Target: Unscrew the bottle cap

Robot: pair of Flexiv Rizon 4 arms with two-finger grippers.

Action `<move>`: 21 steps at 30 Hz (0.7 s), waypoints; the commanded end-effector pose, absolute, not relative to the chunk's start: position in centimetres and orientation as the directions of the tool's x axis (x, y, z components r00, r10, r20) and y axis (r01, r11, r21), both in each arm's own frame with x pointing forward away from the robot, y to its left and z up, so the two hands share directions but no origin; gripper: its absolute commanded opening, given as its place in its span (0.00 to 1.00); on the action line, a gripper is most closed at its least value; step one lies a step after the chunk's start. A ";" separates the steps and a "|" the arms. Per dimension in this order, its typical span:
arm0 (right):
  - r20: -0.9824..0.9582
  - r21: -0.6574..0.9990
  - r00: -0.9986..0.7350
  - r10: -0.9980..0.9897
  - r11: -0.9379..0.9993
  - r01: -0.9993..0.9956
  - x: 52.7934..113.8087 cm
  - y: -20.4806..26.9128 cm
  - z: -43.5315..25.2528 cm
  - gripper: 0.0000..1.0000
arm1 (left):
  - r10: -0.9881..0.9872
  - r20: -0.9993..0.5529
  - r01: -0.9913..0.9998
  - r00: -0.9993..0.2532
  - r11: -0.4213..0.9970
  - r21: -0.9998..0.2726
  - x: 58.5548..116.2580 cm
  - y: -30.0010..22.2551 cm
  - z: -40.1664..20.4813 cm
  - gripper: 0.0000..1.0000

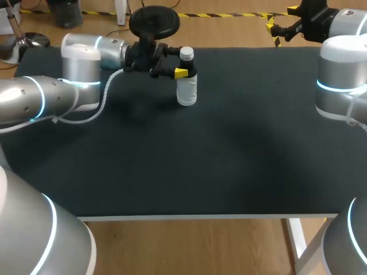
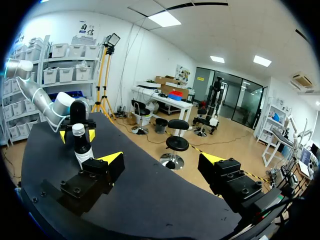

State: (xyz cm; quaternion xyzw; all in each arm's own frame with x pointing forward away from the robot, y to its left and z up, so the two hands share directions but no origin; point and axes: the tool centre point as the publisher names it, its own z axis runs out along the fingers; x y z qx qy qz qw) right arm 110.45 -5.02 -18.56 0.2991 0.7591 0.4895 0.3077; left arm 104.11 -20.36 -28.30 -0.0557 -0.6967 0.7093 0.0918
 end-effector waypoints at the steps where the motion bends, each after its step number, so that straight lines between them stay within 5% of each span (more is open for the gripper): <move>1: -0.174 0.926 -0.632 0.755 0.343 0.155 110.4 -5.0 -18.5 1.00 | 0.234 0.050 -0.055 -0.971 -0.013 -0.998 104.8 -20.4 -28.5 1.00; 10: -0.174 0.926 -0.632 0.755 0.343 0.155 110.4 -5.0 -18.5 1.00 | 0.233 0.047 -0.050 -0.971 -0.008 -0.999 104.9 -20.5 -28.3 1.00; 17: -0.174 0.926 -0.632 0.755 0.343 0.155 110.4 -5.0 -18.5 1.00 | 0.233 0.044 -0.046 -0.972 -0.002 -0.999 105.0 -20.4 -28.3 0.50; 20: -0.174 0.926 -0.632 0.755 0.343 0.155 110.4 -5.0 -18.5 1.00 | 0.234 0.044 -0.046 -0.971 -0.002 -0.999 105.0 -20.5 -28.3 0.51; 21: -0.174 0.926 -0.632 0.755 0.343 0.155 110.4 -5.0 -18.5 1.00 | 0.235 0.044 -0.046 -0.971 -0.003 -0.999 105.0 -20.5 -28.3 0.69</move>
